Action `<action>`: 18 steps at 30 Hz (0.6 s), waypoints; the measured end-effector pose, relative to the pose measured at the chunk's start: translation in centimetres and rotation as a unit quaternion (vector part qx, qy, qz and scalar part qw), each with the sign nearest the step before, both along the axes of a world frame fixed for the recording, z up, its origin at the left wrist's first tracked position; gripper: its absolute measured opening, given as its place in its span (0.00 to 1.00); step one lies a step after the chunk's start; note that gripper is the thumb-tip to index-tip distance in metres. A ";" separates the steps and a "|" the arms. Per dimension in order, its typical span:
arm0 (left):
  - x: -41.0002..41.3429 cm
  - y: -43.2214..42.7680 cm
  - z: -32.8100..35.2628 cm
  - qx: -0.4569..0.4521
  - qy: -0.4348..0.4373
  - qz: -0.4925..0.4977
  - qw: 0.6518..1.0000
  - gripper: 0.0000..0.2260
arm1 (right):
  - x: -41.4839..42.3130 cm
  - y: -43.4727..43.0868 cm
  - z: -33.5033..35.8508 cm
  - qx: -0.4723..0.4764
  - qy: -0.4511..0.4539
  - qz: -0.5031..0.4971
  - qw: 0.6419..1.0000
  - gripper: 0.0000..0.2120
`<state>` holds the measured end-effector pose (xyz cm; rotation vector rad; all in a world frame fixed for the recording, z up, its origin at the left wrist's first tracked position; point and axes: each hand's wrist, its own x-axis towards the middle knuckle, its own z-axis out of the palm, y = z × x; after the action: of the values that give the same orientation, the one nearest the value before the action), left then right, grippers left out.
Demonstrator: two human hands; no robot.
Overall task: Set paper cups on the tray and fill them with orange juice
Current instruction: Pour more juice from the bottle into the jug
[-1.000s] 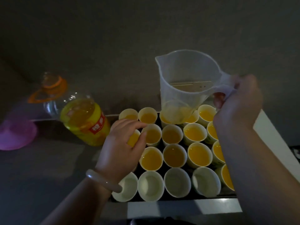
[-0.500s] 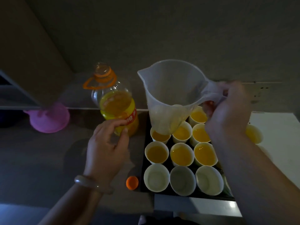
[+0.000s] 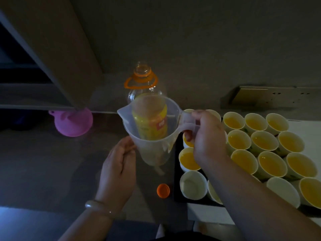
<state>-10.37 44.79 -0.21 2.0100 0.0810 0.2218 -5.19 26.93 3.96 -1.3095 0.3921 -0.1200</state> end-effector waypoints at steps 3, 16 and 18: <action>0.1 1.1 -0.1 -0.006 0.011 -0.018 1.000 0.15 | 0.0 1.1 -1.1 -0.006 0.020 0.036 0.999 0.15; 1.1 5.1 -2.6 0.016 0.112 -0.059 0.992 0.17 | -1.0 3.6 -3.2 -0.182 0.121 0.183 0.958 0.13; 1.2 5.5 -2.8 0.022 0.123 -0.058 0.990 0.18 | -1.4 3.8 -3.2 -0.204 0.130 0.211 0.947 0.11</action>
<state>-9.16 50.25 -3.03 2.0696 0.1161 -0.1007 -6.55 30.75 0.76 -1.7995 0.3095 0.3534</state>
